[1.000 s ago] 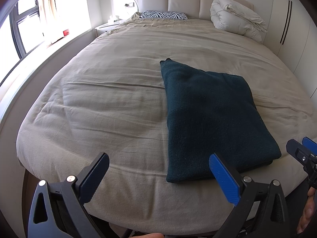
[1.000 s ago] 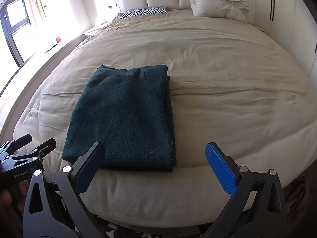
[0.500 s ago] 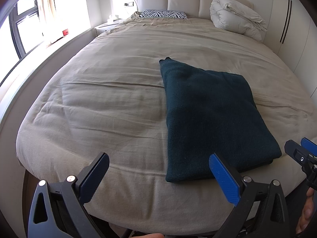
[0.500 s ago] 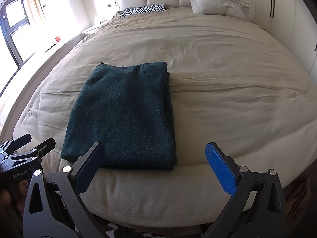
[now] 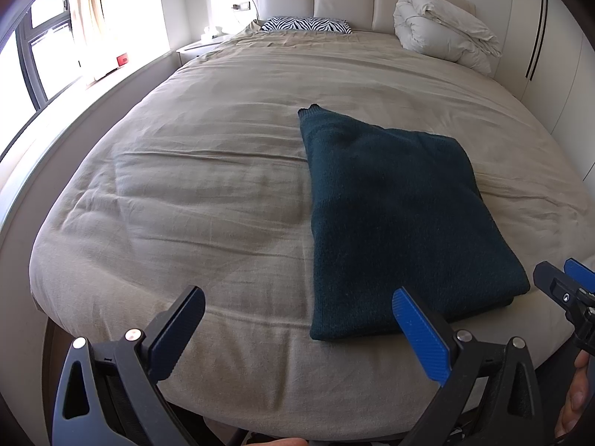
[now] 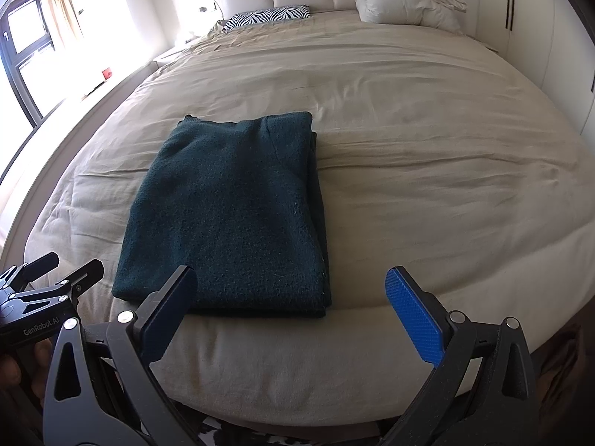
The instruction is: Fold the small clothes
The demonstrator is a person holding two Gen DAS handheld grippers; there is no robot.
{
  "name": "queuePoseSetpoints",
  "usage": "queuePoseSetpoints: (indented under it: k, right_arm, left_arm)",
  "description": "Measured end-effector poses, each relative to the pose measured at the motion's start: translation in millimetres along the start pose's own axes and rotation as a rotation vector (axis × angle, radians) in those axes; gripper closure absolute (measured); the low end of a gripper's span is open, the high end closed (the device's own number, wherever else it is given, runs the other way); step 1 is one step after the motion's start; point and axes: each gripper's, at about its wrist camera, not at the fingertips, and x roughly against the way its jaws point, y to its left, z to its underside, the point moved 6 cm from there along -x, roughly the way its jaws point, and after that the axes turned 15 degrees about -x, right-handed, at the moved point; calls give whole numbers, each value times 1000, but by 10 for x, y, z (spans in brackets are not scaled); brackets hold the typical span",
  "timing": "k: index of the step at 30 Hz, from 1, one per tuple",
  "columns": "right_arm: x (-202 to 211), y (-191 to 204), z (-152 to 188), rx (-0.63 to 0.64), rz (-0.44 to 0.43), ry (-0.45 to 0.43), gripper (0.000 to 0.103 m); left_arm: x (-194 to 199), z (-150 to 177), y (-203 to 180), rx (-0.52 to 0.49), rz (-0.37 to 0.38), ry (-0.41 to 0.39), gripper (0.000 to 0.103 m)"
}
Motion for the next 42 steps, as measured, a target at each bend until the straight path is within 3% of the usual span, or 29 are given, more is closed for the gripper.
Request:
queuePoseSetpoints:
  k: [42]
  right_arm:
    - [-54, -2, 41, -10, 1, 13, 0]
  left_arm:
    - [-8, -1, 5, -2, 1, 2, 0]
